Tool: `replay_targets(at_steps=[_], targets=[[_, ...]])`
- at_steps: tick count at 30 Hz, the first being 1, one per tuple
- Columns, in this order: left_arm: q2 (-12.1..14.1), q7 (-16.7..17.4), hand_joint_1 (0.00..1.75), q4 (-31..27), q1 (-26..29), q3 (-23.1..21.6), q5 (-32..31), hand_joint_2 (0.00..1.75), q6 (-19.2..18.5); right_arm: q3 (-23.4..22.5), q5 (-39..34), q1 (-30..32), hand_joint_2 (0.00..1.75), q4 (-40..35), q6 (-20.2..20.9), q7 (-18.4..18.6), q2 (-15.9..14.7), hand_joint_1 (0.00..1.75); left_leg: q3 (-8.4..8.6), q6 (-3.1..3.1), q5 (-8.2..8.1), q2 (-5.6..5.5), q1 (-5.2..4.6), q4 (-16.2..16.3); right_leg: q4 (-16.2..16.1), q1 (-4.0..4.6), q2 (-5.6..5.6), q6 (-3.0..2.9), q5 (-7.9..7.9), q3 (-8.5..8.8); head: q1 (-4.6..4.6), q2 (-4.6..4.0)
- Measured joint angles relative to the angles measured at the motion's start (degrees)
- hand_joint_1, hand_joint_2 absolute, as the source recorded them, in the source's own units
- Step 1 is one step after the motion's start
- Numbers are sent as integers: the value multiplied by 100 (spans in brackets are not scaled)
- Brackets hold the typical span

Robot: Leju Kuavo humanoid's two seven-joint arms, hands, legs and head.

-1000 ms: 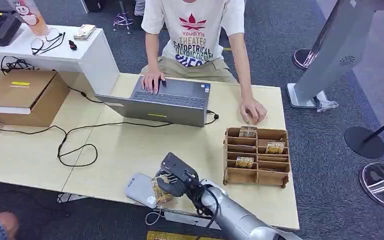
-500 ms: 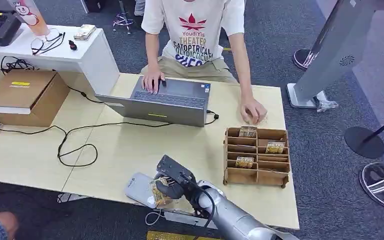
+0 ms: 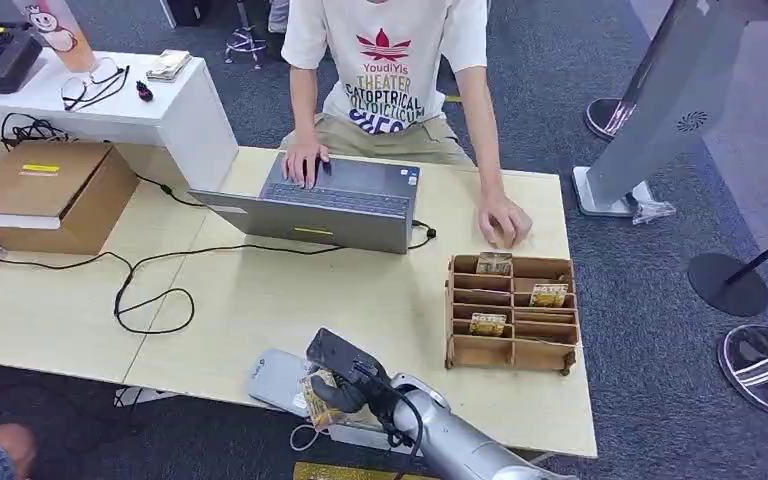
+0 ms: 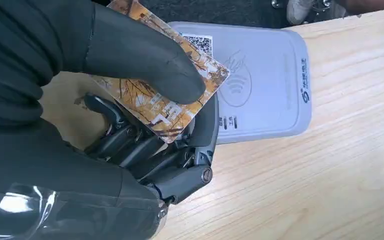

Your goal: Pass the card to the sensor for recognition and then transmit it.

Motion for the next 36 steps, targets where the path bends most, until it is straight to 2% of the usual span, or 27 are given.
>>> replay_targets(at_steps=[9,13,20,23,27,36], targets=[[2,-4,0,0,-1,-13,-24,0,-18,0,-33,14,175,39,-68,9,0,175,19,-3,2,3,0,0,0,0,2,-1,1,18,2,0],[2,-4,0,0,-1,-13,-15,0,-17,-2,-136,59,175,46,70,-128,0,175,19,-3,2,4,0,0,0,0,2,-6,4,19,0,0],[2,-52,0,0,5,-13,83,0,-15,-214,-492,119,175,-160,584,-938,11,175,14,-3,2,2,1,0,2,0,0,-6,4,17,0,0],[4,-77,0,0,16,-13,118,0,-13,-394,-615,123,175,-490,734,-1303,7,175,13,-3,2,2,1,0,2,1,1,-6,4,15,0,0],[7,-129,0,0,32,-13,175,0,-9,-634,-711,129,175,-1122,752,-1434,-90,175,12,-3,2,2,0,0,2,1,0,-6,4,13,0,0],[17,-240,0,0,76,-13,245,0,-15,-1523,-1232,210,175,-2978,647,-1626,-660,175,11,-2,2,1,-2,2,1,0,0,-4,5,13,0,0]])
